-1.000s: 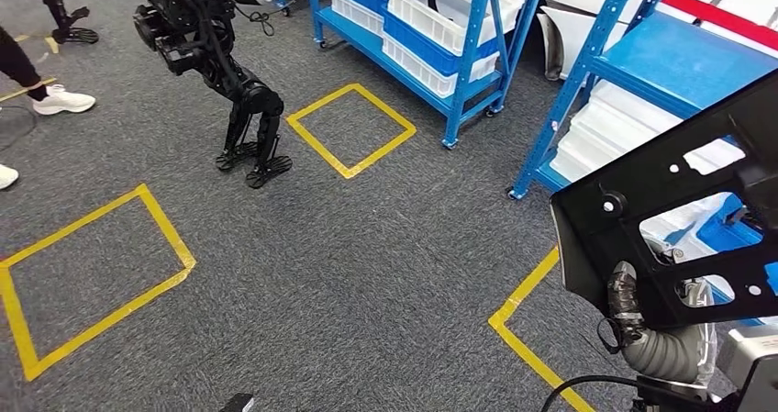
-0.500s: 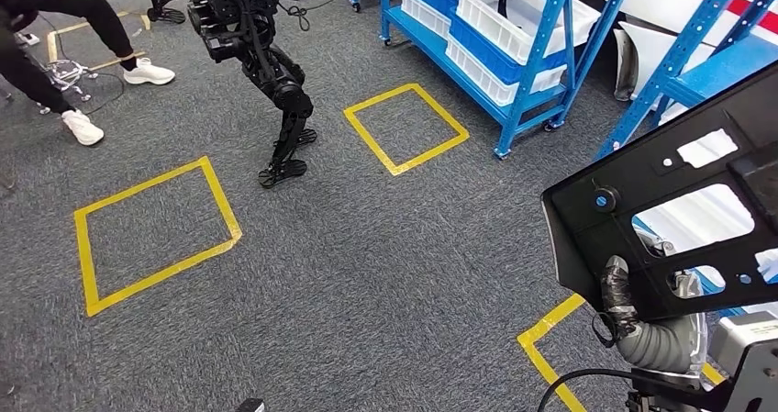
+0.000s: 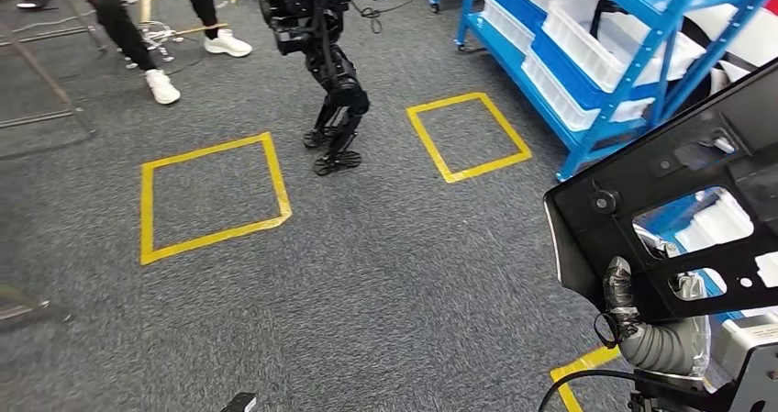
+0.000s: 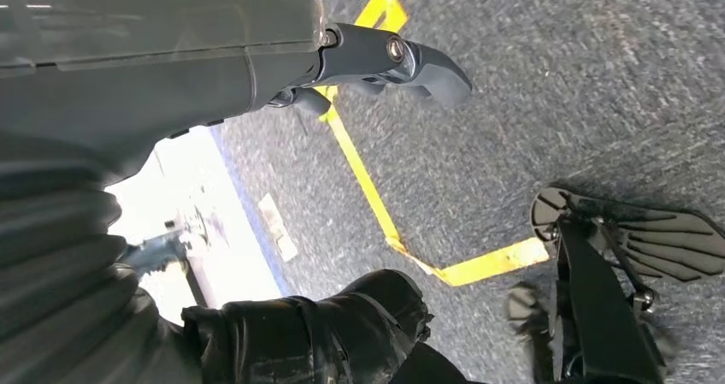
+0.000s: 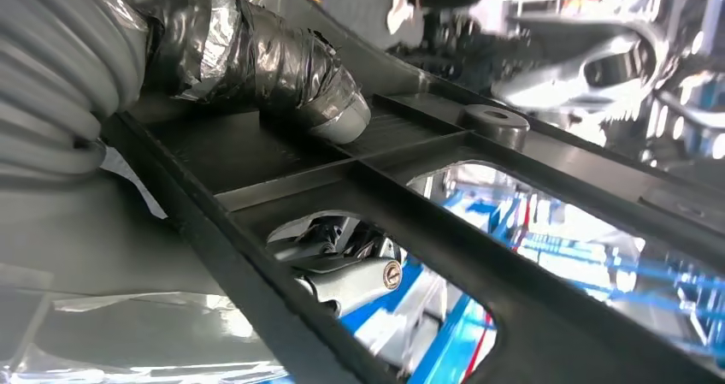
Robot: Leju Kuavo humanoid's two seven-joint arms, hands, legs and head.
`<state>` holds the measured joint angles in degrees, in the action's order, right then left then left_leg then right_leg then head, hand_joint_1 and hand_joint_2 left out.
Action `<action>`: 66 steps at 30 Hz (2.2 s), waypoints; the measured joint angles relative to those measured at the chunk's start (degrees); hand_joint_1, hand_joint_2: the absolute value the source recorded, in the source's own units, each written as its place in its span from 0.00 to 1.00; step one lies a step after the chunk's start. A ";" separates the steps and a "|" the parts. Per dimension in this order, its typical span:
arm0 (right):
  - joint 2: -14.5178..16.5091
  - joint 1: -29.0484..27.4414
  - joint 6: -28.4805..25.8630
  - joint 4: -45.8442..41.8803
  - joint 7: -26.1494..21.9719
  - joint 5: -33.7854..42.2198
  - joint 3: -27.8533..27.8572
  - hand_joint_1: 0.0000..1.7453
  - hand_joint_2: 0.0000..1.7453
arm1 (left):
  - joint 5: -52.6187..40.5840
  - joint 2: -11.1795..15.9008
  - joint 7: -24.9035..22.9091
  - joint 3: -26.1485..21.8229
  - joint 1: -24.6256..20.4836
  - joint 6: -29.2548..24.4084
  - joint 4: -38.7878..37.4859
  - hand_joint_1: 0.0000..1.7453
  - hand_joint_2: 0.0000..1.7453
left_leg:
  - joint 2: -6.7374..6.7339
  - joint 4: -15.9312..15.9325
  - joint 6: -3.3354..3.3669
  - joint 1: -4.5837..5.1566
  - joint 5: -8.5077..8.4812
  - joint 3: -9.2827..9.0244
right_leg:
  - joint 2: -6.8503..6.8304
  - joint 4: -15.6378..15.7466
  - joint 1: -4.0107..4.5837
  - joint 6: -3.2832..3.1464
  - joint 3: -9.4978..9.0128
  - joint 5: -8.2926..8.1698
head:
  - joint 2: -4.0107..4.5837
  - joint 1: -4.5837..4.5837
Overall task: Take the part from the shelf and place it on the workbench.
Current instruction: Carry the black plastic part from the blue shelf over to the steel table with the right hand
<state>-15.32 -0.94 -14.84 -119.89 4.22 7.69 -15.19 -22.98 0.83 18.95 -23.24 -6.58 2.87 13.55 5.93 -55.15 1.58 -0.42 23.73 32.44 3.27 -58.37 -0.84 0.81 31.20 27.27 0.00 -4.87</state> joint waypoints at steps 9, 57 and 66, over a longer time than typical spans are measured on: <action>0.02 0.21 0.10 -0.03 0.01 0.03 -0.01 1.00 1.00 | -0.08 0.43 -0.02 0.01 0.20 0.08 0.00 0.00 1.00 | -4.60 -11.53 -2.65 -0.34 6.00 6.41 | -3.64 6.01 0.14 -1.74 -2.57 -2.05 | 0.00 -0.32; -0.03 -0.19 0.17 0.32 -0.02 0.42 -0.03 1.00 1.00 | -0.34 -0.31 -0.69 0.47 0.17 -0.03 0.22 0.00 1.00 | -2.66 -0.95 0.51 -0.20 0.41 1.01 | -3.55 -14.14 0.05 1.07 6.15 7.81 | 0.00 0.31; -0.02 0.03 0.17 0.21 -0.02 0.42 -0.02 1.00 1.00 | -0.34 -0.37 -0.68 0.49 0.38 0.02 0.22 0.00 1.00 | 2.51 -1.17 -1.30 -0.48 -0.41 2.12 | -0.23 4.25 0.69 -1.26 -1.42 -1.18 | 0.00 0.24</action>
<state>-15.34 -0.91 -14.67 -119.68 4.20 8.11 -15.20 -23.32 0.46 18.27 -22.75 -6.19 2.88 13.77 8.43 -56.32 0.28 -0.90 23.31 34.56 3.04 -54.13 -0.15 -0.45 29.78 26.09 0.00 -4.63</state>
